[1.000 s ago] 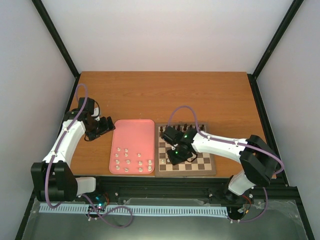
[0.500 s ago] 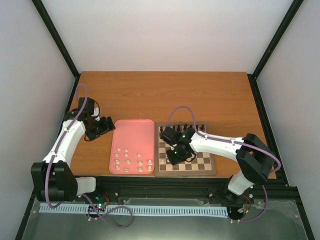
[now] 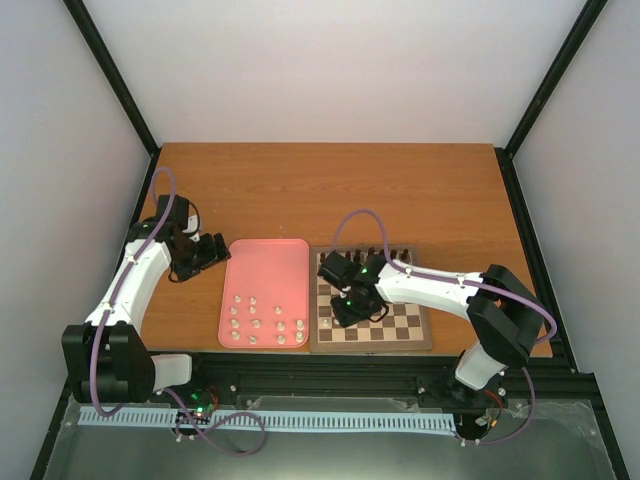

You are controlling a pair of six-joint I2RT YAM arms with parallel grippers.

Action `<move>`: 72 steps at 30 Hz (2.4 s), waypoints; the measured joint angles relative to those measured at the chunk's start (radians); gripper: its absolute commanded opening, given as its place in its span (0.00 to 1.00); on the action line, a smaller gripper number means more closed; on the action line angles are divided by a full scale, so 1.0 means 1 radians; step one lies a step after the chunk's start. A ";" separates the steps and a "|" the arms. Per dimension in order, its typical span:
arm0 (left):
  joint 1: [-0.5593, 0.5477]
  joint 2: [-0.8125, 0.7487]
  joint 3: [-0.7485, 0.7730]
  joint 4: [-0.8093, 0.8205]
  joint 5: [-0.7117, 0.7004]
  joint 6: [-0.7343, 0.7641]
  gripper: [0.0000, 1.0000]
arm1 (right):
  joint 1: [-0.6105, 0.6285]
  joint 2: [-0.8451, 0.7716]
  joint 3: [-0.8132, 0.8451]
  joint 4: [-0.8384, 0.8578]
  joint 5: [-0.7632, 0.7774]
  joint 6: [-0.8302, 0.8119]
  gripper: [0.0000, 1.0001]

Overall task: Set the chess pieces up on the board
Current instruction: Place the chess piece on the chessboard, then pick up the chess piece from the storage box.

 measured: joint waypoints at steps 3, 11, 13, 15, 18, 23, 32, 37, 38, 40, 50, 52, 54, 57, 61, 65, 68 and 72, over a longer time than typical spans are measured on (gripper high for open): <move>0.000 0.000 0.000 0.000 0.000 0.000 1.00 | 0.000 0.000 0.000 0.000 0.005 0.000 0.06; 0.000 0.000 0.000 0.000 0.000 0.000 1.00 | 0.000 0.000 0.000 -0.002 0.005 0.000 0.16; 0.000 0.000 0.000 0.000 0.000 0.000 1.00 | 0.000 0.000 0.000 -0.002 0.003 0.000 0.18; 0.000 0.000 0.000 0.000 0.000 0.000 1.00 | 0.000 0.000 -0.001 -0.002 0.002 0.000 0.21; 0.000 0.000 0.000 0.000 0.000 0.000 1.00 | 0.000 -0.002 -0.001 -0.003 0.003 0.002 0.27; 0.000 0.000 0.000 0.000 0.000 0.000 1.00 | 0.000 -0.022 -0.001 -0.011 0.011 0.008 0.33; 0.000 0.000 0.000 0.000 0.001 0.000 1.00 | 0.000 -0.043 0.072 -0.070 0.070 0.010 0.39; 0.000 0.000 0.000 0.000 0.002 0.000 1.00 | 0.002 -0.008 0.217 -0.090 0.090 -0.027 0.46; 0.000 0.000 0.000 0.000 0.002 0.000 1.00 | 0.005 0.010 0.251 -0.090 0.089 -0.040 0.46; 0.000 0.000 0.000 0.000 0.003 0.000 1.00 | 0.012 0.055 0.312 -0.078 0.080 -0.065 0.46; 0.000 0.000 0.000 0.000 0.005 0.000 1.00 | 0.082 0.341 0.560 -0.053 -0.032 -0.187 0.46; 0.000 0.000 0.000 0.000 0.005 0.000 1.00 | 0.098 0.386 0.600 -0.049 -0.055 -0.209 0.46; 0.000 0.000 0.000 0.000 0.005 0.000 1.00 | 0.108 0.420 0.623 -0.048 -0.079 -0.228 0.47; 0.000 0.000 0.000 0.000 0.005 0.000 1.00 | 0.112 0.447 0.628 -0.048 -0.107 -0.244 0.47; 0.000 0.000 0.000 0.000 0.008 0.000 1.00 | 0.111 0.491 0.650 -0.054 -0.132 -0.259 0.47; 0.000 0.000 0.000 0.001 0.009 0.000 1.00 | 0.111 0.532 0.674 -0.060 -0.152 -0.273 0.47; 0.000 0.000 0.000 0.001 0.008 0.000 1.00 | 0.110 0.547 0.687 -0.064 -0.160 -0.283 0.46; 0.000 0.000 0.000 0.001 0.008 0.000 1.00 | 0.105 0.555 0.697 -0.063 -0.173 -0.290 0.44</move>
